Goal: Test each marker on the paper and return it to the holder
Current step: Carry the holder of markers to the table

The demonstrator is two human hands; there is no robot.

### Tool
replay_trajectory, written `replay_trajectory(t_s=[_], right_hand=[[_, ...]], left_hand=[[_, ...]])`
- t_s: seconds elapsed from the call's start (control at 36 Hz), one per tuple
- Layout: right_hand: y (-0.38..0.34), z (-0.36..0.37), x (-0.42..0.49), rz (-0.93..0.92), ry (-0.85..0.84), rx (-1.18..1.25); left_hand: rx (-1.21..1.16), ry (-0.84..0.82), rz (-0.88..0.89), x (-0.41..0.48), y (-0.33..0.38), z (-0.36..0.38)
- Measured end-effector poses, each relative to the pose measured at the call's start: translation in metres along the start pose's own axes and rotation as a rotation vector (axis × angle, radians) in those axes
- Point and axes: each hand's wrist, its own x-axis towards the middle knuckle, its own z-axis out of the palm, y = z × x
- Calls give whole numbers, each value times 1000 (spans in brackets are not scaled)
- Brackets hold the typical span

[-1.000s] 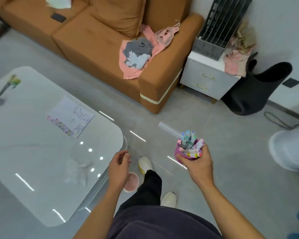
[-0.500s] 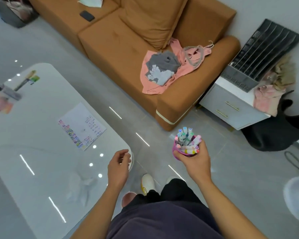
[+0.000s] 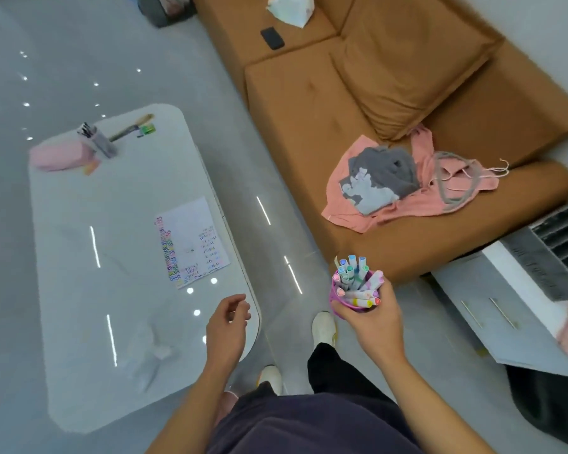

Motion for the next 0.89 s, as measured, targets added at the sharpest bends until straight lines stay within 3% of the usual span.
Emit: replay_trajectory(t_s=[0.39, 0.89], right_hand=[[-43, 10, 125, -137, -255, -165], [-133, 150, 225, -275, -519, -266]], left_hand=[[-133, 247, -130, 20, 31, 30], [-326, 467, -248, 126, 52, -14]])
